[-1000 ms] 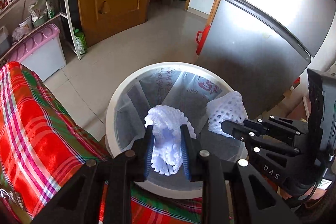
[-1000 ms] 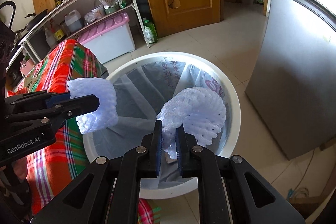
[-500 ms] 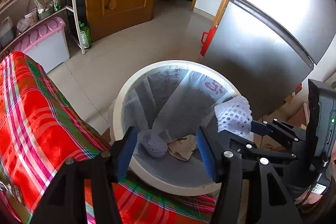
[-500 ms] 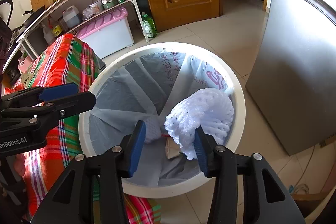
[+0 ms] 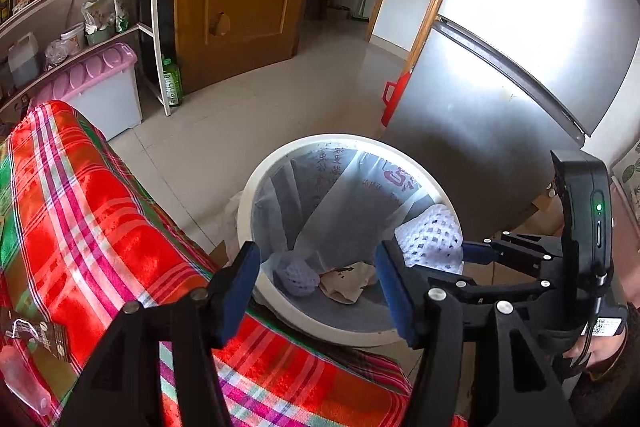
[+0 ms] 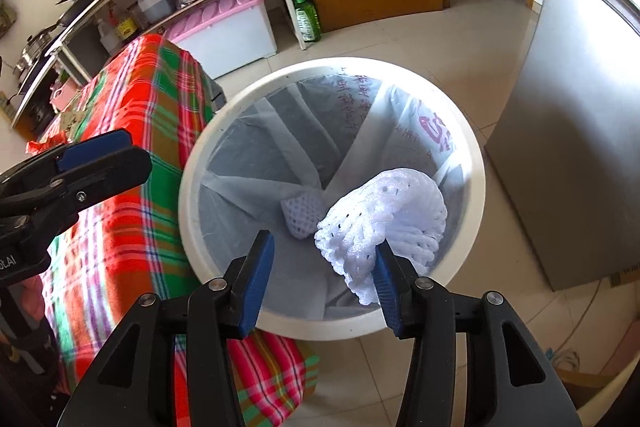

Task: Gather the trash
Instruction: 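Open the left tool over the bin while the right tool lowers its foam net inside, then move both tools away from the bin back over the plaid table, then grasp the yellow snack bag with the right tool while the left tool grasps the green bag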

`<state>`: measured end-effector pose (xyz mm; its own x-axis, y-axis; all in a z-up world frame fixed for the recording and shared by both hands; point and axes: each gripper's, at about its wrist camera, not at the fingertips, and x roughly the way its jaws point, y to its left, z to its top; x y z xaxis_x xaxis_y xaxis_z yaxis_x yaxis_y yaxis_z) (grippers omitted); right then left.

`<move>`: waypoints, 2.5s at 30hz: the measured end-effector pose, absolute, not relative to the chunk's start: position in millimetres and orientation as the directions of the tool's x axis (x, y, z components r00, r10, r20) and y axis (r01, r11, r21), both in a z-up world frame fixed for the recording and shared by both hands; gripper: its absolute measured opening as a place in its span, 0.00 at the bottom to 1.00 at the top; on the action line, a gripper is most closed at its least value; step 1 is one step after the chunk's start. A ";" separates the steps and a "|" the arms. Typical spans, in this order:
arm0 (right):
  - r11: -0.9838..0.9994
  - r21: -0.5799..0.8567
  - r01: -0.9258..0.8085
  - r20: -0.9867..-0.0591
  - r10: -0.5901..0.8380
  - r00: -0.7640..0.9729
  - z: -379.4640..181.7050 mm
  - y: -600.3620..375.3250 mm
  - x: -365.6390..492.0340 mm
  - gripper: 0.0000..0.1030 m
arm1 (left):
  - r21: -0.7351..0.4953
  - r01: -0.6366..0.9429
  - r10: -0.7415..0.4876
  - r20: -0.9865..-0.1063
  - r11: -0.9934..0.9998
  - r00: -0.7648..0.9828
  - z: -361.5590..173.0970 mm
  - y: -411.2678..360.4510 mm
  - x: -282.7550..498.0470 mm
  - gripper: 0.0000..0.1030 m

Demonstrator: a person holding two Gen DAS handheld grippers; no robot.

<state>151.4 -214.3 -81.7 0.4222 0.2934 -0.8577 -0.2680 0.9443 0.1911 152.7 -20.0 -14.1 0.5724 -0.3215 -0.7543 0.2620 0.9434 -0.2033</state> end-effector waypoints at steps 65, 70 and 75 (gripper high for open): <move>0.653 0.246 -0.717 -0.670 0.649 0.360 -19.5 47.1 32.4 0.48 | -0.142 -0.286 0.116 -0.681 0.948 0.723 11.4 267.4 -74.2 0.80; 0.591 0.242 -0.769 -0.679 0.670 0.302 -28.2 83.6 15.3 0.48 | -0.149 -0.342 0.147 -0.697 0.928 0.701 3.9 288.1 -89.0 0.81; 0.564 0.235 -0.792 -0.686 0.674 0.276 -34.9 109.4 5.3 0.48 | -0.162 -0.356 0.146 -0.702 0.920 0.697 -0.4 302.5 -99.9 0.85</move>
